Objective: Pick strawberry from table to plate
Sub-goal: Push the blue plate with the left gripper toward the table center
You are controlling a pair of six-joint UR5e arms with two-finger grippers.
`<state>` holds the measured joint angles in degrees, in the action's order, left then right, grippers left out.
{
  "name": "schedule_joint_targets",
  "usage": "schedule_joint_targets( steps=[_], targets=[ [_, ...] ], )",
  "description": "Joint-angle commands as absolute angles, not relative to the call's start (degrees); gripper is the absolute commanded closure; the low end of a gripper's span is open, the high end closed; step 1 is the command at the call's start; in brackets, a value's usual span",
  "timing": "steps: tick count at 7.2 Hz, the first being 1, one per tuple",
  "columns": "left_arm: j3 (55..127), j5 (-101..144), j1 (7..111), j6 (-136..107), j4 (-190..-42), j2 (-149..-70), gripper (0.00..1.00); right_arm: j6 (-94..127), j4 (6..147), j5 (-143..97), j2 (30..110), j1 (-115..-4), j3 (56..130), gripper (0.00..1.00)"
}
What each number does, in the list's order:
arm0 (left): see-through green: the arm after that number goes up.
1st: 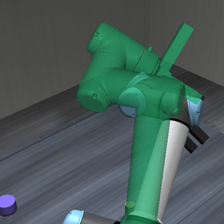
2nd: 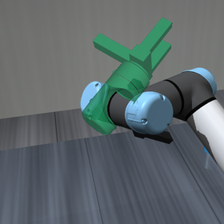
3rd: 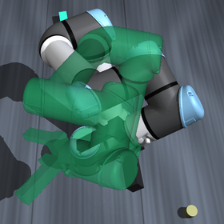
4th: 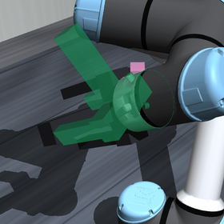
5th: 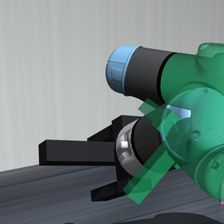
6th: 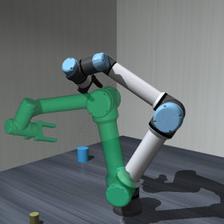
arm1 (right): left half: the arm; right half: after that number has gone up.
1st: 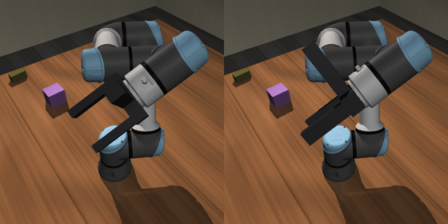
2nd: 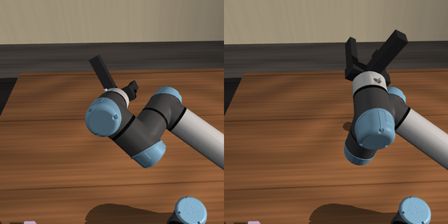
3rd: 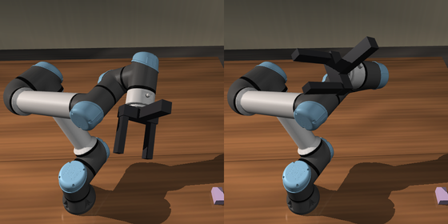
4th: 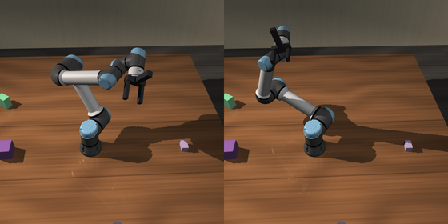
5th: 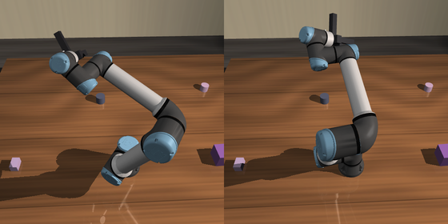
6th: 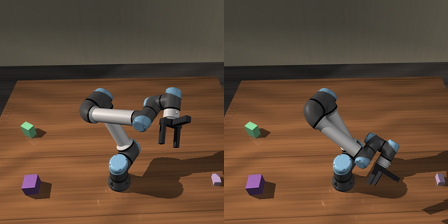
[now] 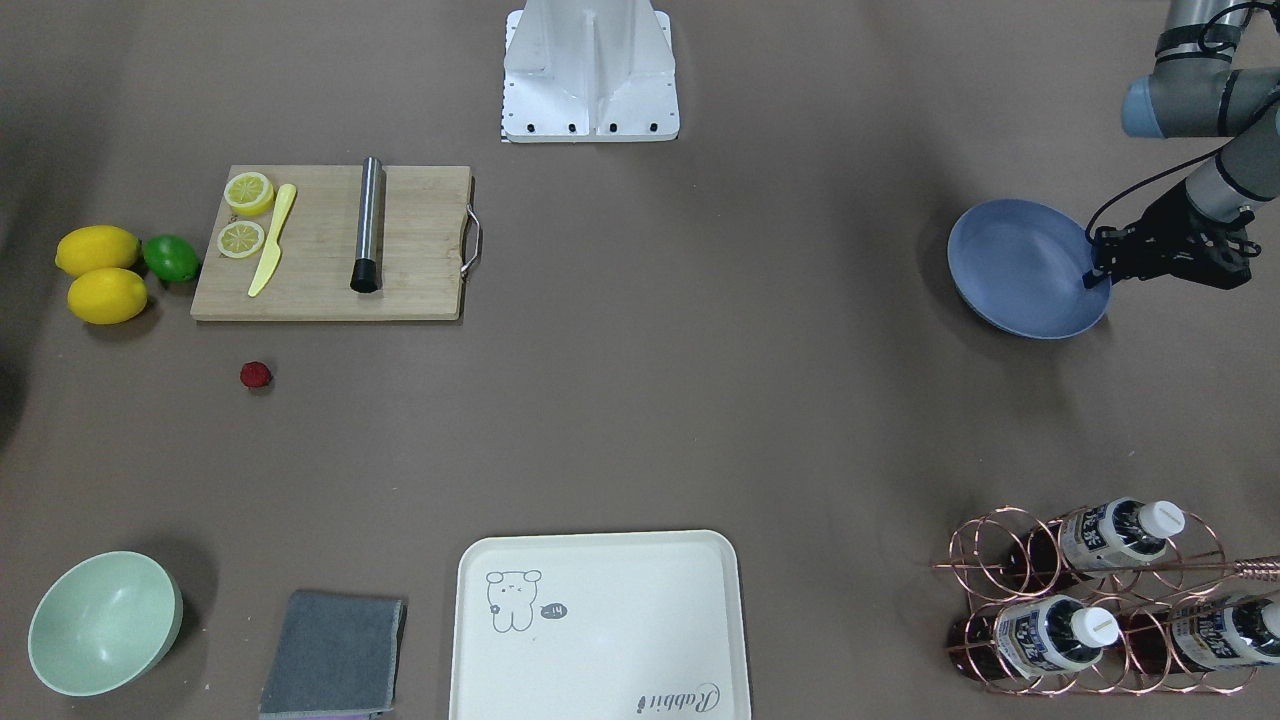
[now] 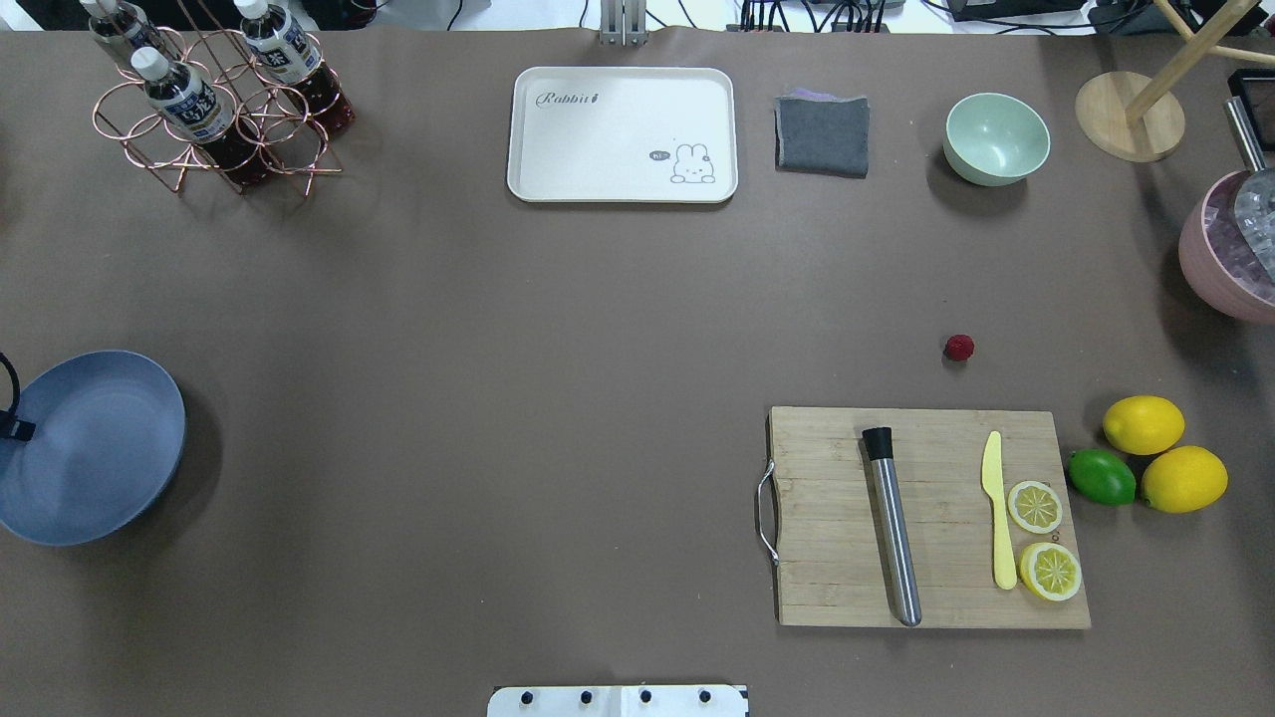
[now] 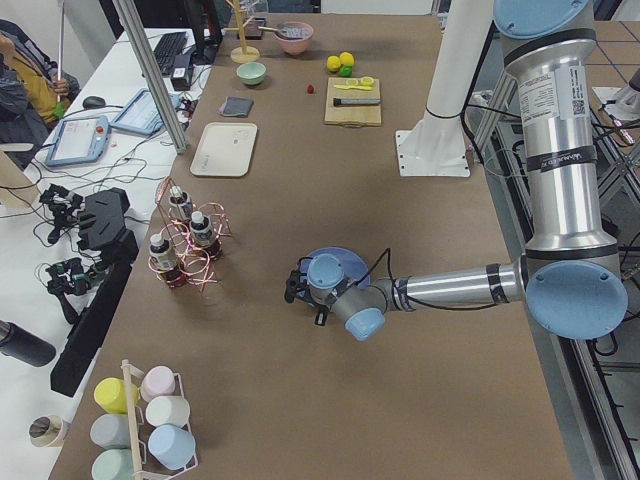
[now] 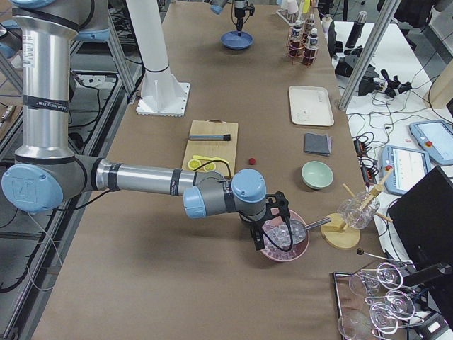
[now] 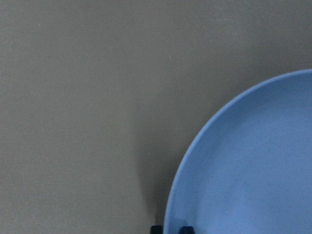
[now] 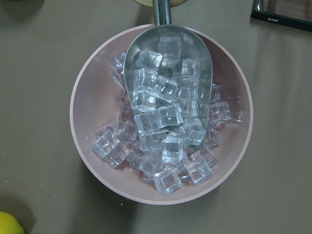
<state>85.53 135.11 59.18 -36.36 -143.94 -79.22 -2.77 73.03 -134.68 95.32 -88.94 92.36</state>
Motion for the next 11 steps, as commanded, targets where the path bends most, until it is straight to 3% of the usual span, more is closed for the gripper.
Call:
schedule_joint_targets(
  steps=[1,2,4,6,8,11],
  targets=[
    [95.6,139.1,61.8,-36.8,-132.7,-80.5,1.00,-2.7,73.0,-134.7,95.2,-88.9,92.5,0.00],
    [102.1,138.5,61.4,-42.3,-126.7,-82.9,1.00,-2.7,73.0,-134.9,95.3,-88.9,92.5,0.00],
    [106.1,134.0,53.4,-60.4,-126.7,-90.0,1.00,-0.4,73.0,-135.8,94.6,-87.6,92.9,0.00],
    [103.5,123.0,38.2,-78.6,-126.0,-104.2,1.00,13.6,72.9,-135.9,91.8,-79.7,96.0,0.00],
    [97.2,113.5,29.7,-84.9,-121.7,-117.5,1.00,27.6,72.8,-135.8,87.9,-71.3,98.9,0.00],
    [91.3,110.4,27.2,-86.0,-122.1,-122.6,1.00,42.0,66.3,-133.1,85.8,-60.9,98.8,0.00]
  ],
)
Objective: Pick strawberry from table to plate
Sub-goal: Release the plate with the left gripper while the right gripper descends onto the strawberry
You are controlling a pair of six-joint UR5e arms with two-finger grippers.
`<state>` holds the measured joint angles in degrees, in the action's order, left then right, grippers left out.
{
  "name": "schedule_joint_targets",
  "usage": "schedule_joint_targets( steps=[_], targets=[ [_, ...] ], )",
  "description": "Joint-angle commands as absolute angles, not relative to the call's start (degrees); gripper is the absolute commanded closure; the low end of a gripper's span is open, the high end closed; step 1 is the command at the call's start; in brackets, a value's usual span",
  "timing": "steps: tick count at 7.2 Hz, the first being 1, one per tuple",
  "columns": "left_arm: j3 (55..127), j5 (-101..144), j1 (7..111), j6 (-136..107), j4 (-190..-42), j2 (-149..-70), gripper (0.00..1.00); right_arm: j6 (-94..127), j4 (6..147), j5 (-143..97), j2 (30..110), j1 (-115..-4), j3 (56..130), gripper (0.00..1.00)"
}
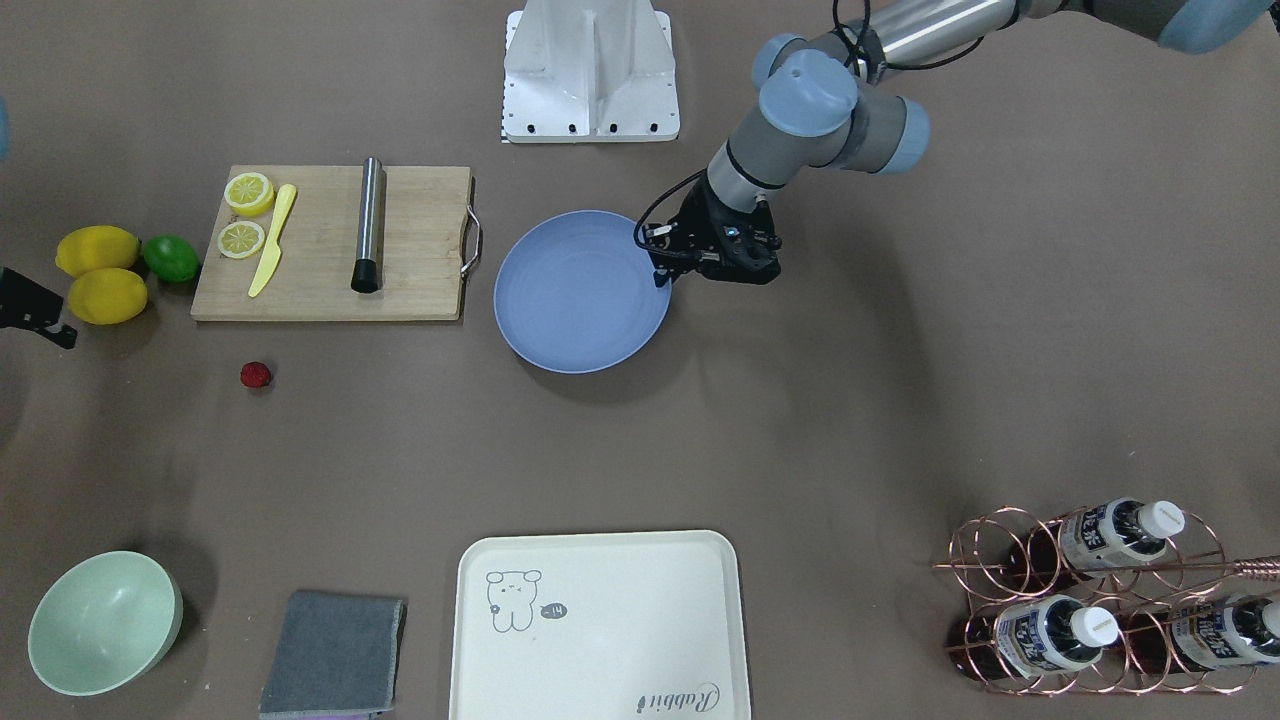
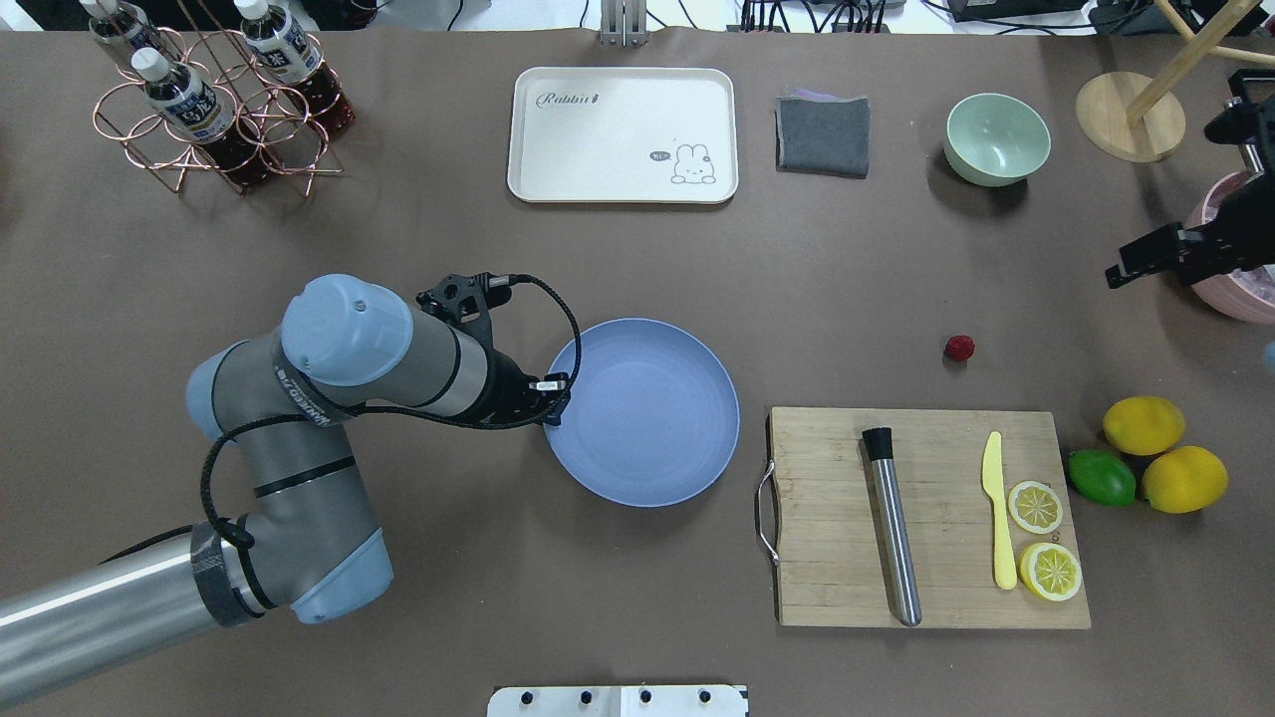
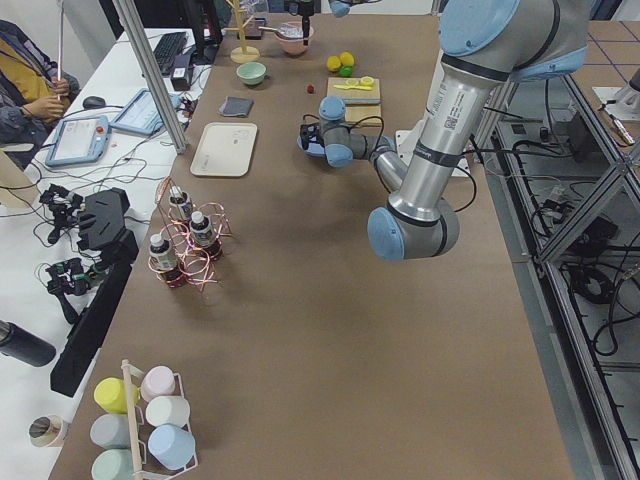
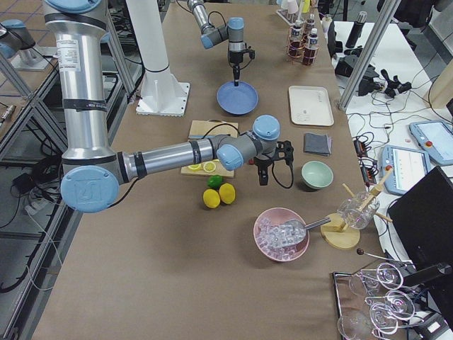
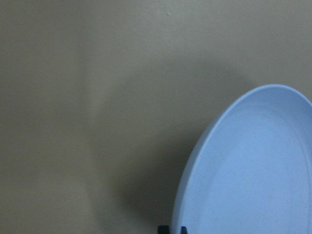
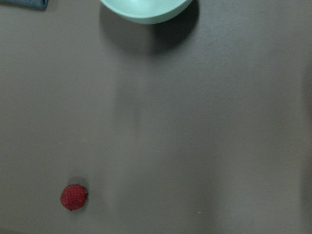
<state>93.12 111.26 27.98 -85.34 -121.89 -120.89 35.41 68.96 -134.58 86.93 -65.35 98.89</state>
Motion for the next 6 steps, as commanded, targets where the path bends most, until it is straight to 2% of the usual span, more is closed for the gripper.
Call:
schedule_joint_targets(
  steps=[1,2,3,6],
  targets=[
    [90.5,110.4,27.2,-86.2,-122.1,-123.8,1.00,46.4,65.8,-130.4,83.5,-57.5,98.5,0.00],
    [89.6,110.4,27.2,-86.6,-122.2,-124.4,0.55,49.1,65.8,-127.7,82.5,-54.4,98.4,0.00],
    [90.2,109.6,27.2,-86.4,-122.2,-124.2,0.02,49.3,65.8,-125.9,81.7,-52.4,97.9,0.00],
    [92.0,109.4,27.9,-86.5,-122.0,-123.3,0.02,49.5,65.8,-122.2,79.5,-48.6,92.8,0.00]
  ],
)
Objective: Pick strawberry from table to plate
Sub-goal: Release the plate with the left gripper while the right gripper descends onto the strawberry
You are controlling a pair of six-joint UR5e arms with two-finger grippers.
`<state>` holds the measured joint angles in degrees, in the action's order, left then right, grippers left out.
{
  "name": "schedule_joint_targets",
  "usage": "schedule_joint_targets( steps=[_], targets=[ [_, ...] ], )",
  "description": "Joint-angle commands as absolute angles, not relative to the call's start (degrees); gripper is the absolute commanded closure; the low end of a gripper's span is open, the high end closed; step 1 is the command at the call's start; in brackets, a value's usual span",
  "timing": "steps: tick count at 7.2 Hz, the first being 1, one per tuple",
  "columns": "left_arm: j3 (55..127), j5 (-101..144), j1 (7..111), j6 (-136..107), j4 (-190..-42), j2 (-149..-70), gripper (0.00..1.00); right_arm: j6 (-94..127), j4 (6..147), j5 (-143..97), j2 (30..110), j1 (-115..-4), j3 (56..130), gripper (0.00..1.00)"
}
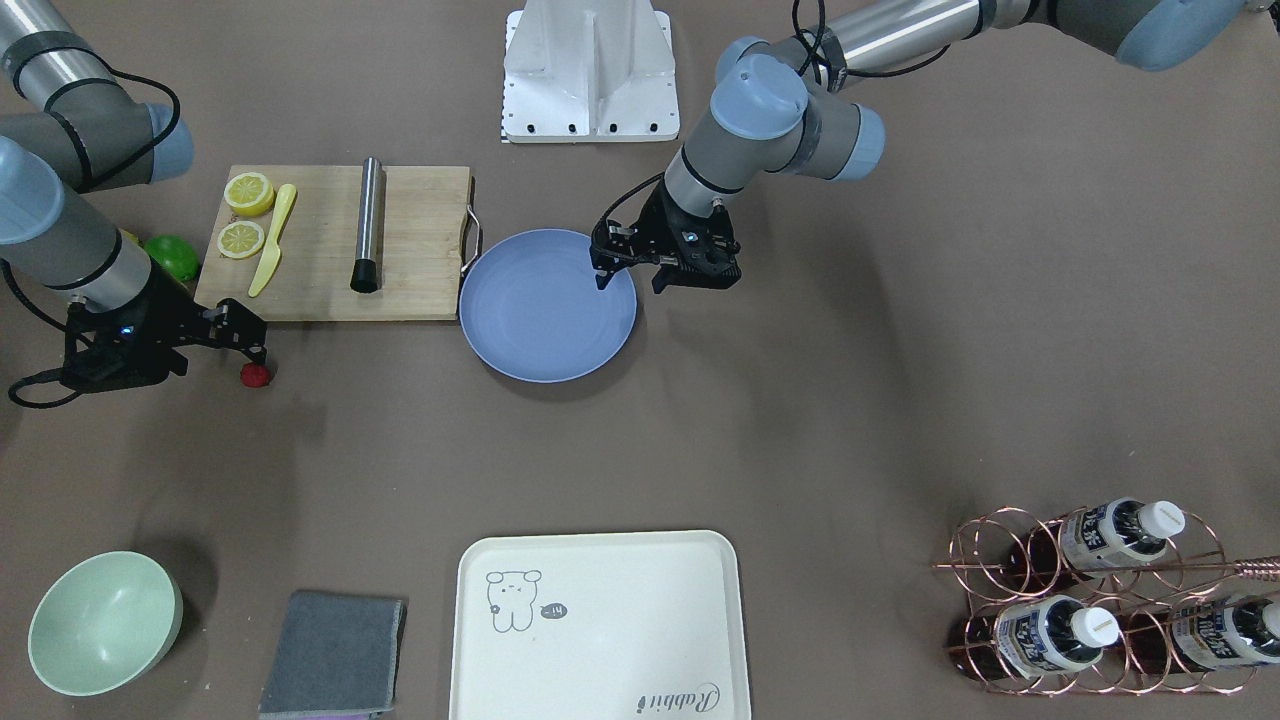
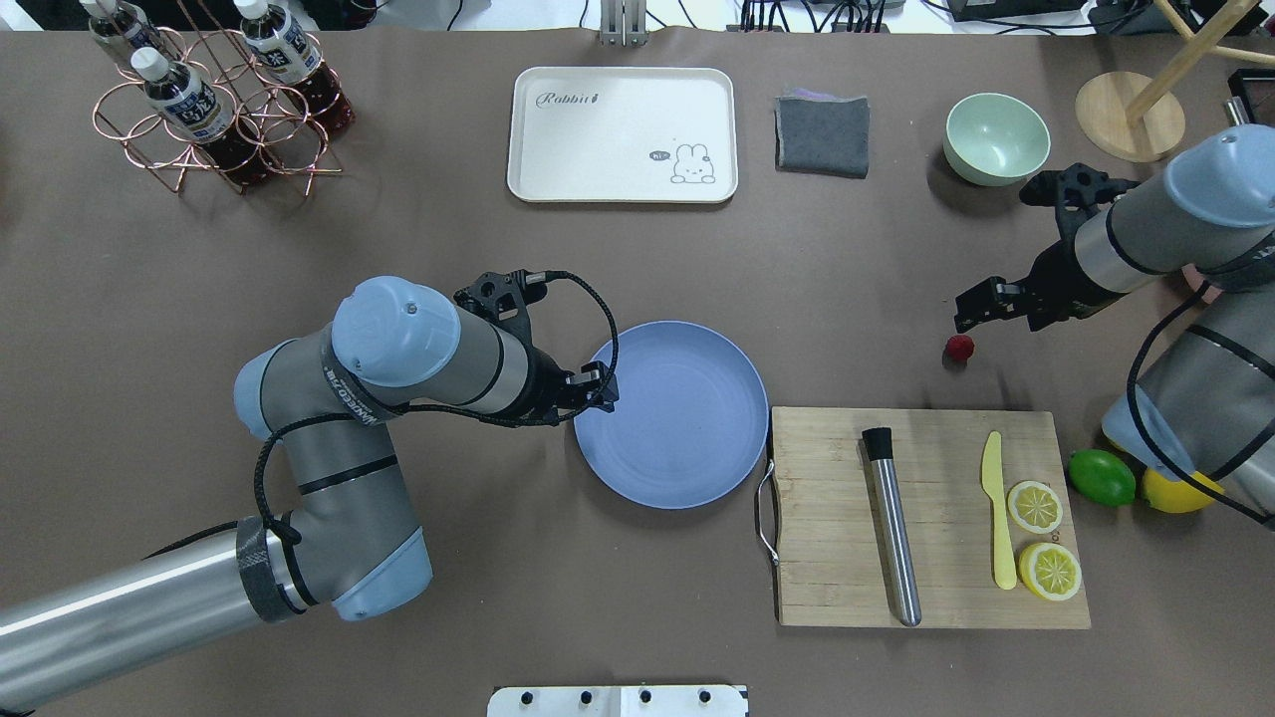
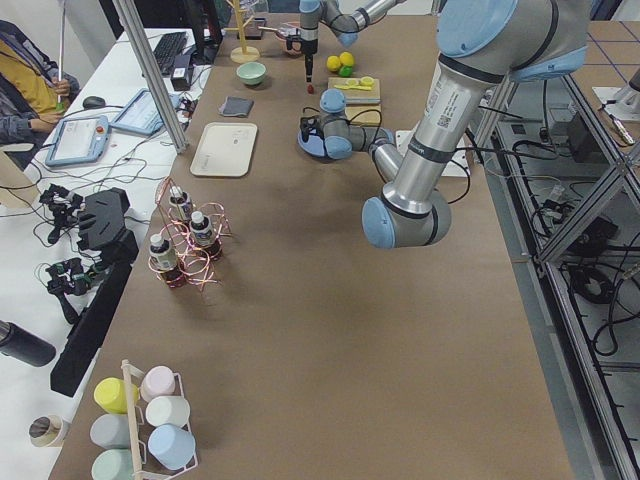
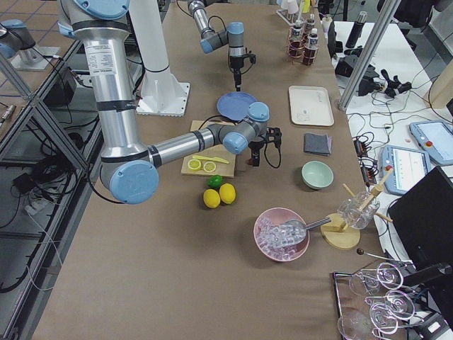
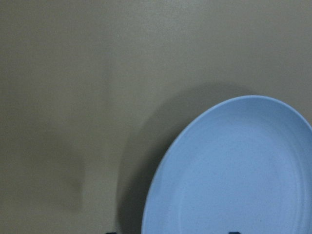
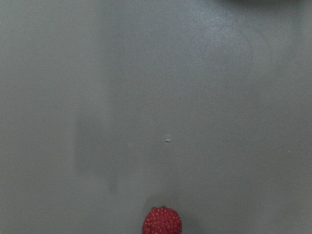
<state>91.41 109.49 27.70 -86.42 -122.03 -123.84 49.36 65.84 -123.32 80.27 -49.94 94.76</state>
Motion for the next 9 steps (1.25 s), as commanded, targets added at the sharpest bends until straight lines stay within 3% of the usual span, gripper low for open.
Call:
schedule_joint_targets(
  steps=[1,2,4,5,7,9],
  targets=[
    [92.6,109.3,27.9,-86.6,-122.0,-122.9,0.02,49.5,65.8,-122.3,79.6,-48.5,92.7,0.05],
    [92.5,109.0,27.9,-86.5,-121.8,-122.8,0.02,50.2,65.8,-122.3,79.5,-48.2,92.8,0.24],
    [92.7,109.0,28.4,-86.6,-121.8,-122.3,0.02,50.2,65.8,-122.3,79.2,-47.6,92.7,0.86],
    [93.1,109.0,28.5,-86.8,-121.8,-122.3,0.02,50.1,65.8,-122.3,79.1,-47.6,92.8,1.00],
    [94.5,109.2,30.3,-86.8,-121.6,-121.6,0.02,50.4,66.8,-123.0,74.7,-47.6,93.5,1.00],
    [99.1,114.3,38.2,-80.0,-121.6,-113.0,0.02,60.0,66.4,-123.3,68.4,-45.5,93.9,1.00]
  ],
)
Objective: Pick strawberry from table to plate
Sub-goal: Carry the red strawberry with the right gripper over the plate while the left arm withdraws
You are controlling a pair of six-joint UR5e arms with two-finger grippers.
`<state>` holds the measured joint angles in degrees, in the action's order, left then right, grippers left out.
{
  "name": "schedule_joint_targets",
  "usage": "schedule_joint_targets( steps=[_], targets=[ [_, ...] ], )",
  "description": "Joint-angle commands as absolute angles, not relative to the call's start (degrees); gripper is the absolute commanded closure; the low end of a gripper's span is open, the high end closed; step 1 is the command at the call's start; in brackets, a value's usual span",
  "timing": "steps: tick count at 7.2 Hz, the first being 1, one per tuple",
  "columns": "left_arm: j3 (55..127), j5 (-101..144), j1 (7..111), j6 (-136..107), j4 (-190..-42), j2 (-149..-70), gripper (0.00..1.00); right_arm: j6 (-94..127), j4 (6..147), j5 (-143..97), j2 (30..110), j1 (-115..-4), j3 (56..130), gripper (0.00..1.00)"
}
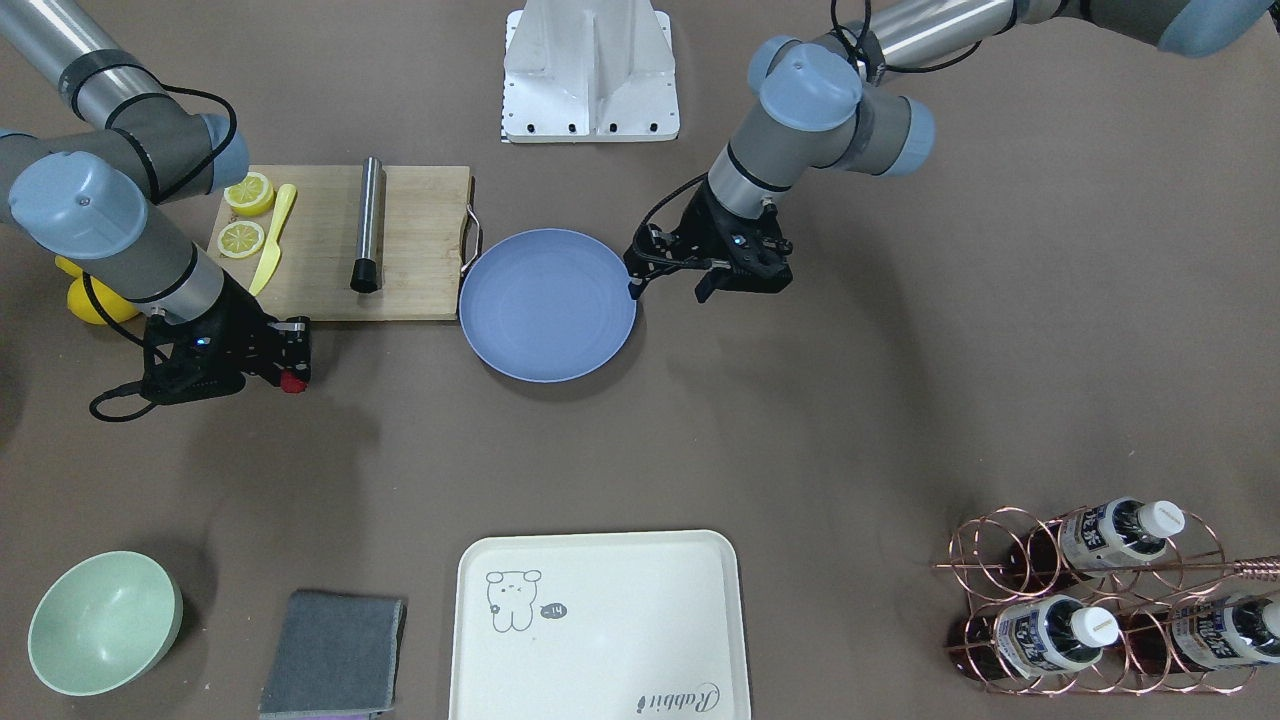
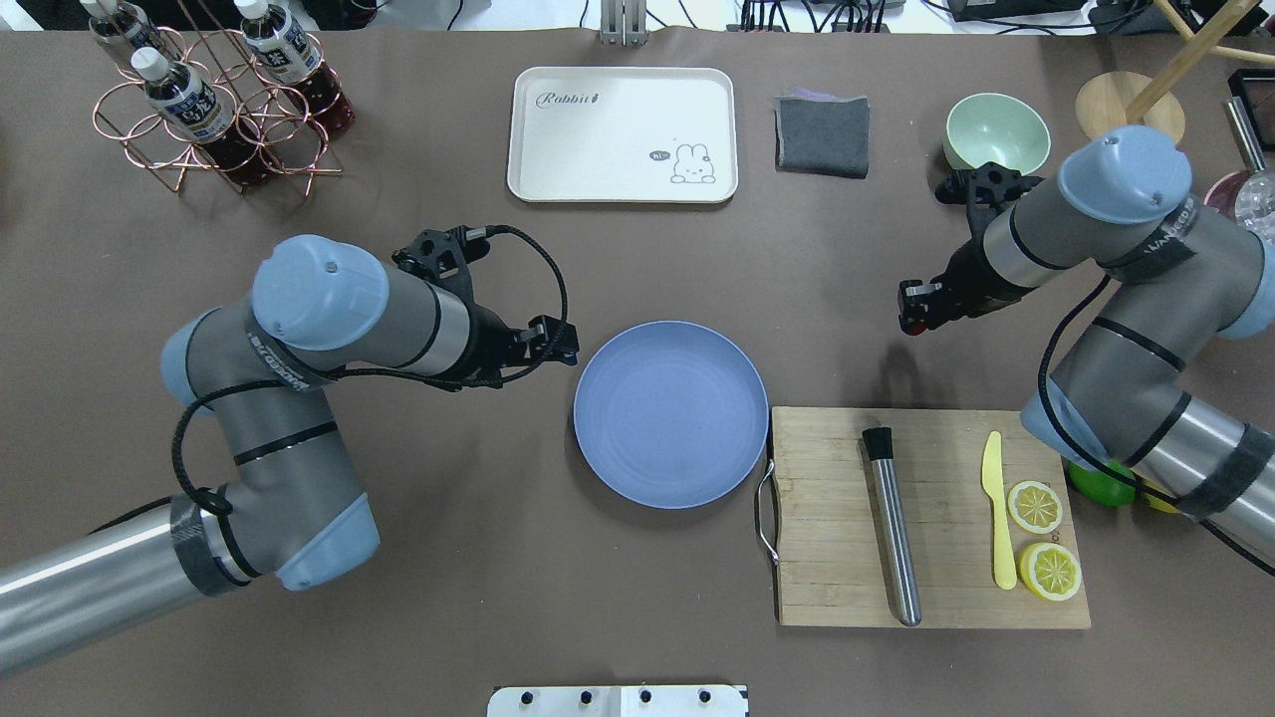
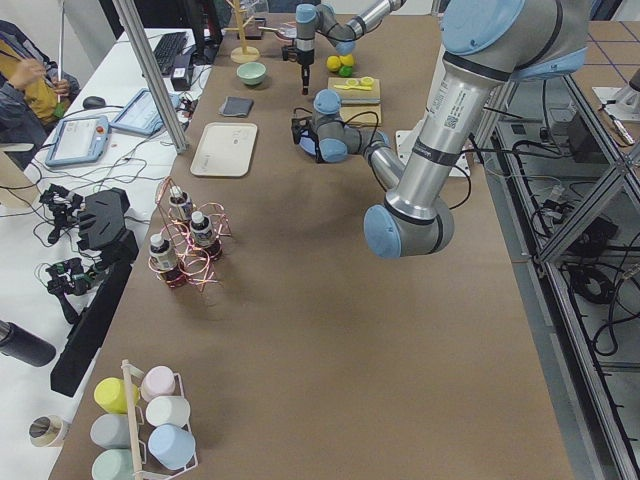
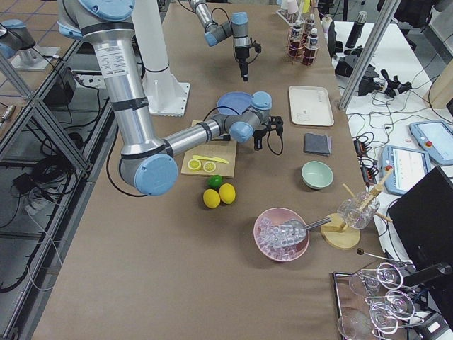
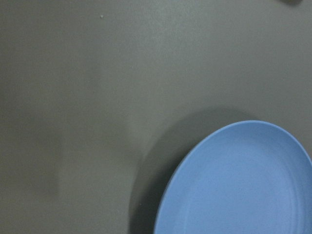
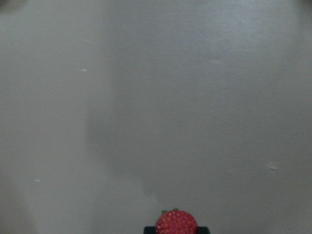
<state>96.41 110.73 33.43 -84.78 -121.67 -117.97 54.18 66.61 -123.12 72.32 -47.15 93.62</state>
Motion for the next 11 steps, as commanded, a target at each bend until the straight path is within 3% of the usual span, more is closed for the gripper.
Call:
schedule_joint_targets(
  steps=[1,4,6,7,8,9,10,11],
  targets=[
    [101.0,117.9,42.8,-73.5,-121.6,-107.4,0.02,68.4,66.5,-121.0,64.5,-41.4,93.9,1.00],
    [100.9,120.8,50.3,-58.6,-121.6,-100.1,0.02,76.2,68.0,-113.5,56.7,-31.5,92.9,1.00],
    [100.6,121.5,52.0,-57.7,-121.5,-99.2,0.02,75.4,68.2,-109.1,56.2,-28.4,92.3,1.00],
    [100.6,121.6,53.1,-56.2,-121.3,-99.1,0.02,75.6,68.1,-109.0,56.2,-27.7,91.5,0.95],
    [100.6,121.7,53.6,-55.7,-121.3,-98.5,0.02,75.8,68.2,-109.1,56.2,-27.4,91.4,0.80],
    [100.6,122.3,53.7,-55.7,-121.3,-98.5,0.02,75.9,68.4,-109.1,56.4,-27.5,91.4,0.54],
    [100.4,122.2,53.8,-55.5,-121.3,-98.4,0.02,75.9,68.4,-109.2,56.8,-27.9,91.8,0.01],
    [99.4,122.3,55.0,-52.5,-121.0,-98.4,0.02,75.4,68.5,-110.0,57.0,-29.5,91.9,0.00]
  ],
)
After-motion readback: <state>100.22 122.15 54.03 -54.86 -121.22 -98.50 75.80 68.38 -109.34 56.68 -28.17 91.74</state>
